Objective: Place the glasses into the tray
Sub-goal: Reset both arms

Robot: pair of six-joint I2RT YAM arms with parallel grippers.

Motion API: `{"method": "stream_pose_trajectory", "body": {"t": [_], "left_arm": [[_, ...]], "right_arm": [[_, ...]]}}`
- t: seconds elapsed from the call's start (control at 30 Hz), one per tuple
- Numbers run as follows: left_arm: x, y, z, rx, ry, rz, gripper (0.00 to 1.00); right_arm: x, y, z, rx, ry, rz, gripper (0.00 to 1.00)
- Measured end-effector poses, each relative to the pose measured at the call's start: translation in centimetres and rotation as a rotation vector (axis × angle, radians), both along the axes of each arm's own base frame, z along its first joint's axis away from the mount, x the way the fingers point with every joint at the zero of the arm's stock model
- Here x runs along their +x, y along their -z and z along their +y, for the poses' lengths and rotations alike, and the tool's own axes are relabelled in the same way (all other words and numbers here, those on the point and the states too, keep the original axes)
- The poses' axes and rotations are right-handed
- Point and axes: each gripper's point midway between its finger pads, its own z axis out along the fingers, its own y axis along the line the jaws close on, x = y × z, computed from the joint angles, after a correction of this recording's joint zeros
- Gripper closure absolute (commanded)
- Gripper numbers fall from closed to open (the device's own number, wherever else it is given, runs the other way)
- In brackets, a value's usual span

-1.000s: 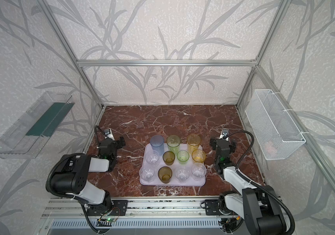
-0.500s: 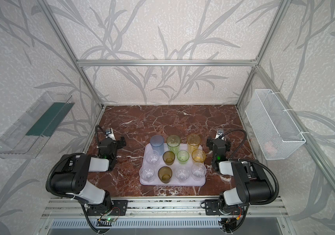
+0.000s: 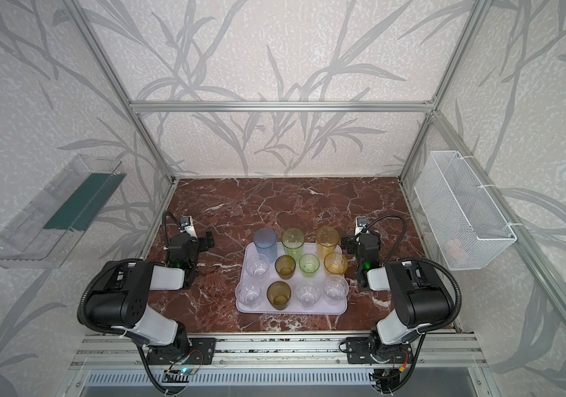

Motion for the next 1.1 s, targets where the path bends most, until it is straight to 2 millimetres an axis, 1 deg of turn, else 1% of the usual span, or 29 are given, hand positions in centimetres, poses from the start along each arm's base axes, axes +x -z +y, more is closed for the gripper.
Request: {"method": "stream_pose_trajectory", "body": {"t": [1.1], "left_arm": [[0.03,-0.05,0.04,0.001,-0.002,-0.001,0.01]], "right_arm": [[0.13,-0.24,0.12,-0.003,-0.008,-0.012,0.01]]}}
